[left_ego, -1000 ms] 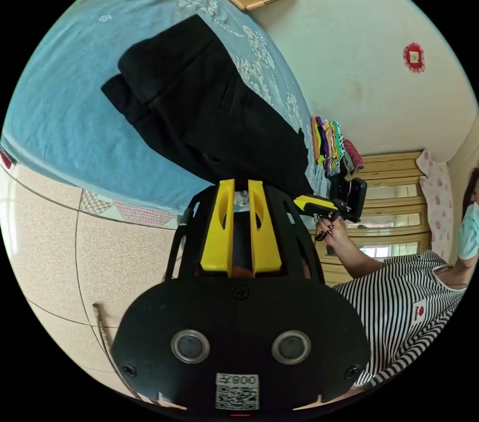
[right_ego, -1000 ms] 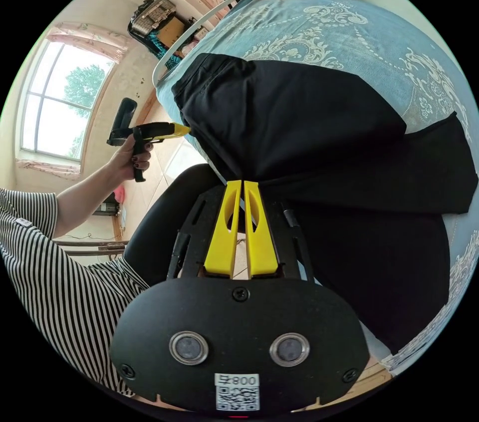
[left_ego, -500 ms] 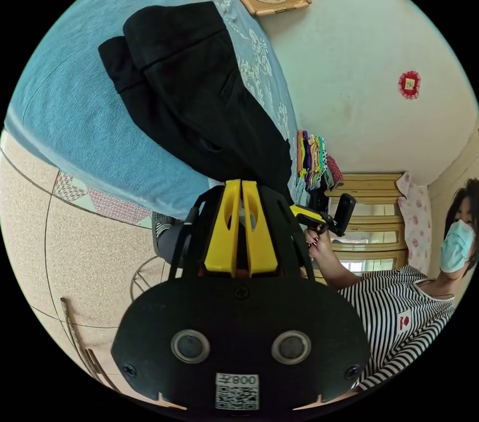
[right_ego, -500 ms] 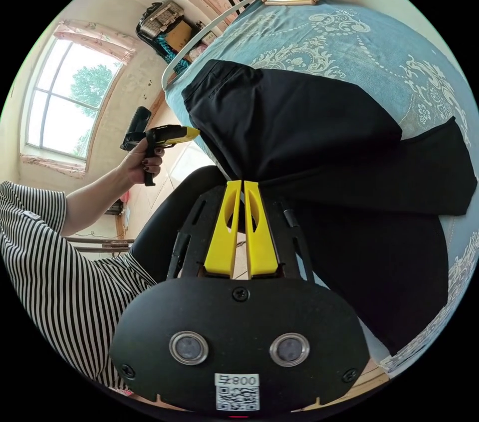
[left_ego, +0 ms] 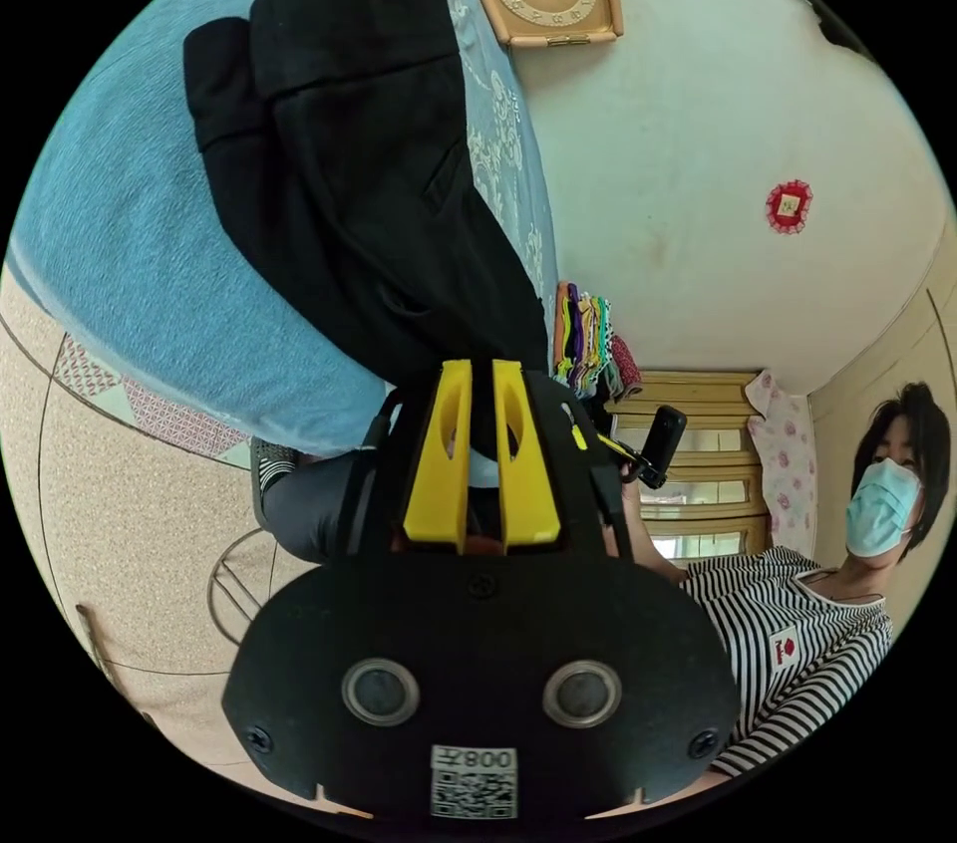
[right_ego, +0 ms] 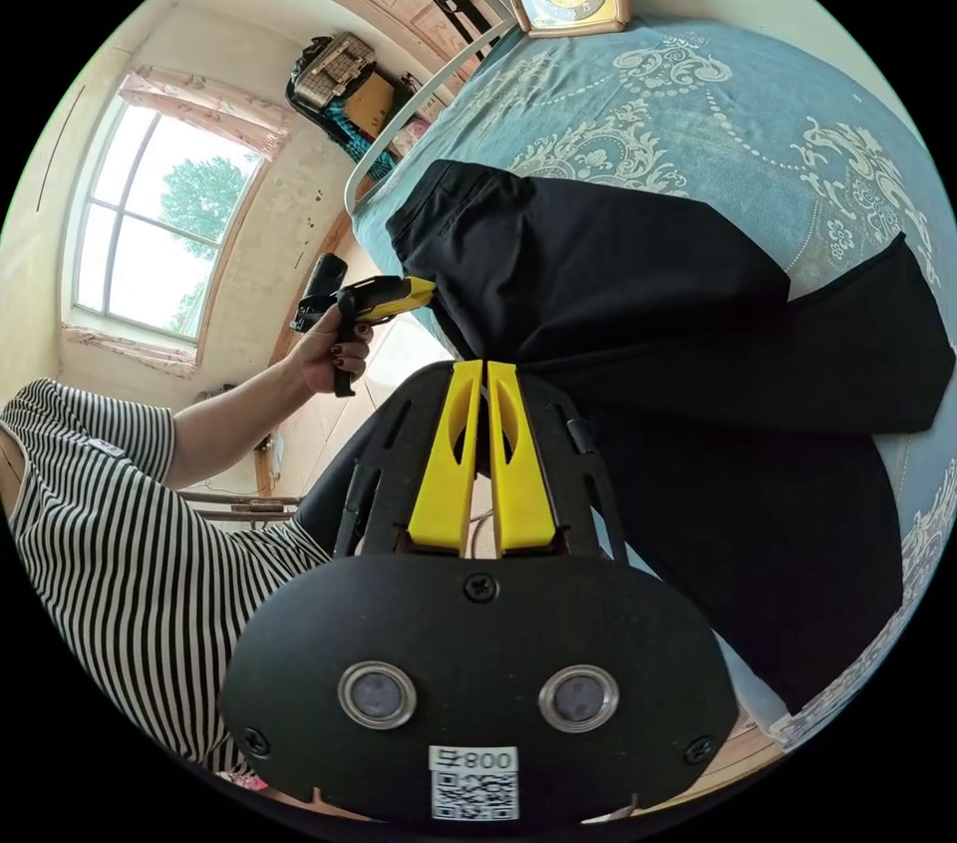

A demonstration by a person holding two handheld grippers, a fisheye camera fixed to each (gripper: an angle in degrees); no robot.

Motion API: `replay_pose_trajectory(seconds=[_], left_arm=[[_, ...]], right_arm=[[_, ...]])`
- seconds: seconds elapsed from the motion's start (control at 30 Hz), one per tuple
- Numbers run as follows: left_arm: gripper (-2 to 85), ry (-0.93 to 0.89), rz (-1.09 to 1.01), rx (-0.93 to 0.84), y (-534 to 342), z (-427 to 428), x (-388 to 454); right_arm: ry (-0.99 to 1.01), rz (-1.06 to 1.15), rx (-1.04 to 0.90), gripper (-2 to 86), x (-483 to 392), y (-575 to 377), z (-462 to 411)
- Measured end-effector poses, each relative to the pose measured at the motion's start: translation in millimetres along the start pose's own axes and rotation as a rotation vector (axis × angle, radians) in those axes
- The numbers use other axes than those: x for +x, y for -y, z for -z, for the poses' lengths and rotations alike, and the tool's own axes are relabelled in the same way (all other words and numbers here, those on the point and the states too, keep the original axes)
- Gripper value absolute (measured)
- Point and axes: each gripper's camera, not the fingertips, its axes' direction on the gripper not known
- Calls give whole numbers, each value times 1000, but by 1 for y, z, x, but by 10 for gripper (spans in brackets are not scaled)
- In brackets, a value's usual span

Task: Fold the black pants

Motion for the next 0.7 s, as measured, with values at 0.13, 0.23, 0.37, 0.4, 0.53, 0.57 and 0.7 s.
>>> replay_pose_trajectory(seconds=[0.13, 0.23, 0.37, 0.4, 0.53, 0.57, 0.7], left_arm=[[15, -13, -15, 23, -2, -2, 9], [9, 17, -37, 17, -9, -4, 17], [4, 92, 36, -30, -16, -21, 2], [3, 76, 50, -17, -17, -23, 1], [2, 108, 13, -15, -18, -30, 21], [1, 124, -1, -13, -18, -31, 30], [1, 180, -94, 56, -6, -29, 69]], right_arm=[[-7, 8, -8, 5, 5, 4, -1], [-21, 16, -43, 5, 11, 4, -12], [-60, -10, -169, 2, 30, 2, -51], [-54, -12, -187, 1, 32, 2, -55], [-39, 9, -210, 0, 33, 1, -65], [-22, 18, -195, 0, 32, 2, -61], [-23, 49, -86, 0, 28, 13, -39]])
